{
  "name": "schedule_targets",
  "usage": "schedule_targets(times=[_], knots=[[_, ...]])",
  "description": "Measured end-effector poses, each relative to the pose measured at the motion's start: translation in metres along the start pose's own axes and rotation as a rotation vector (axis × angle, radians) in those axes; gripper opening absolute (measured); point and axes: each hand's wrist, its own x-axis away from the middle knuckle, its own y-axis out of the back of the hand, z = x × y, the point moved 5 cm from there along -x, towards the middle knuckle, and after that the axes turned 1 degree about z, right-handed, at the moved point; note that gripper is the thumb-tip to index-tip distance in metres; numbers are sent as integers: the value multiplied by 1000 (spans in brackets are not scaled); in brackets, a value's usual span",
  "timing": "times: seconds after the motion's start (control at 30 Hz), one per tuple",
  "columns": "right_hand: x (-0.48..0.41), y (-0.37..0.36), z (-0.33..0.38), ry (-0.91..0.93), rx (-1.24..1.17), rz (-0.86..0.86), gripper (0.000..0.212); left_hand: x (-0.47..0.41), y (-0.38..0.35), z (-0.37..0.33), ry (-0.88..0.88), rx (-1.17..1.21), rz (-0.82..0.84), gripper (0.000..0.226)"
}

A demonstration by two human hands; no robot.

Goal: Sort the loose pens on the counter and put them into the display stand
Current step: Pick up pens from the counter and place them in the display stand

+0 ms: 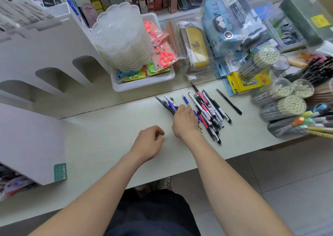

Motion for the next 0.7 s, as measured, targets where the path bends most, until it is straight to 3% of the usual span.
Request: schedule_targets(times=[0.27, 0.4, 0.43, 0.57, 0.7], knots=[[2, 30, -17, 64, -74, -43, 35, -3, 8, -8, 98, 271, -68, 23], [13, 45, -12, 167, -186, -101, 17, -4, 13, -17, 96, 473, -99, 16], [18, 49, -9, 203, -236, -110, 20, -4, 14, -21, 96, 587, -90, 15], [49, 53, 19, 345, -440, -42, 27, -7, 21, -38, 112, 980, 17, 50], [72, 55, 45, 334, -598, 6, 46, -2, 25, -44, 157, 1104, 55, 41]])
